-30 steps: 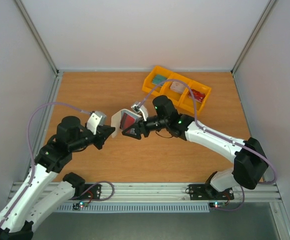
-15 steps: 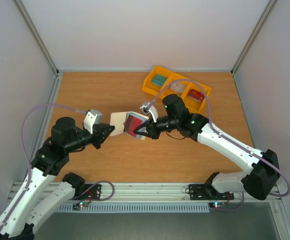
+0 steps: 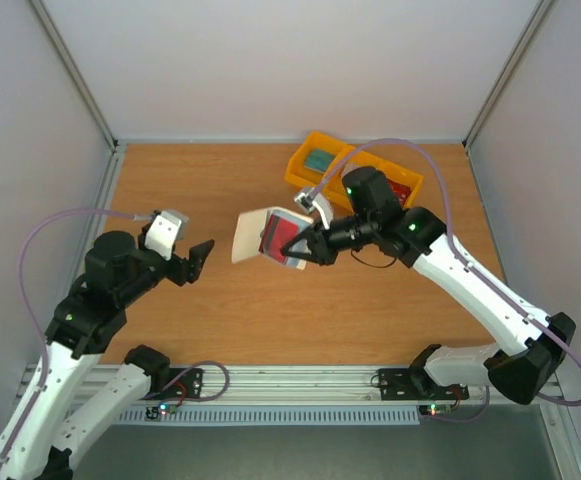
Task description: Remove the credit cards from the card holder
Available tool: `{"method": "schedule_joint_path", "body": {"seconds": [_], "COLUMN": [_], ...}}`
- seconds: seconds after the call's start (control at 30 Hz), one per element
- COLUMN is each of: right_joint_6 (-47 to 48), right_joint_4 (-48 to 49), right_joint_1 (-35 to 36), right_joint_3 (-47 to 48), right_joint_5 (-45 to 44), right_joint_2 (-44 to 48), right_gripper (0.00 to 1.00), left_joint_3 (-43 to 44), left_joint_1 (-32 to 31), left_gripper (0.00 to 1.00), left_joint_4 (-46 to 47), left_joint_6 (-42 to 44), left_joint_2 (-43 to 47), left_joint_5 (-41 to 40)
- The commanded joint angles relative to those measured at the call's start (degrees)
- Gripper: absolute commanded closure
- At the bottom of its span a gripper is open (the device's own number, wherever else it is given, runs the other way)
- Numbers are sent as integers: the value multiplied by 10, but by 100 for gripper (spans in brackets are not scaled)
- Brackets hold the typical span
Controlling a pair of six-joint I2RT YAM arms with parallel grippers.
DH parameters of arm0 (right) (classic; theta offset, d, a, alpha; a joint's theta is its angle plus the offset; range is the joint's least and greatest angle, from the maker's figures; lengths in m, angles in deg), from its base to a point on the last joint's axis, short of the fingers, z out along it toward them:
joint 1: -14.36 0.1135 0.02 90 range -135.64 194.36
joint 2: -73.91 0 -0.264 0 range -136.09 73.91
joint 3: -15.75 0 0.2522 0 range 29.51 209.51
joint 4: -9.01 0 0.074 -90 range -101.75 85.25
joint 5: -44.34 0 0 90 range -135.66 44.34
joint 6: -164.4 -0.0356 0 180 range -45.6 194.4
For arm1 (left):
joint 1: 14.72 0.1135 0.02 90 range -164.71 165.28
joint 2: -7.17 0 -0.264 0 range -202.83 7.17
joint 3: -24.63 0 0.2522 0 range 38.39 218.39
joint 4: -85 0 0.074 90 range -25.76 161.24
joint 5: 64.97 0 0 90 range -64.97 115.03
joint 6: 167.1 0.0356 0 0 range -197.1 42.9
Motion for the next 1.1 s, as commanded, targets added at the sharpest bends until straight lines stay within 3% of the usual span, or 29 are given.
{"method": "schedule_joint_path", "body": {"seconds": [0.0, 0.13, 0.23, 0.37, 0.57, 0.67, 0.87, 1.07], "right_joint_6": [-94, -131, -139, -135, -51, 11, 114, 176], "right_joint_4": [-109, -132, -132, -133, -134, -141, -147, -166], "right_joint_1": [-8, -8, 6, 34, 49, 48, 36, 7], "right_joint_3": [103, 126, 140, 153, 153, 136, 111, 132], "right_joint_5": [-151, -228, -251, -269, -199, -155, -34, 71], "right_joint_2": [-39, -53, -59, -75, -71, -42, 6, -12], "right_gripper": [99, 99, 99, 99, 99, 99, 99, 99], "left_joint_3": [69, 115, 109, 117, 210, 243, 208, 165], "left_joint_1": [2, 2, 10, 4, -79, -82, -31, -10], "left_gripper": [23, 29, 43, 58, 59, 59, 74, 78], "left_joint_4": [-42, -115, -123, -107, -63, -43, 92, 117], "left_joint_6": [112, 172, 178, 113, 43, -25, -157, -129], "left_joint_2": [25, 39, 42, -30, -204, -279, -294, -265], "left_joint_5": [28, 216, 328, 382, 406, 444, 493, 528]}}
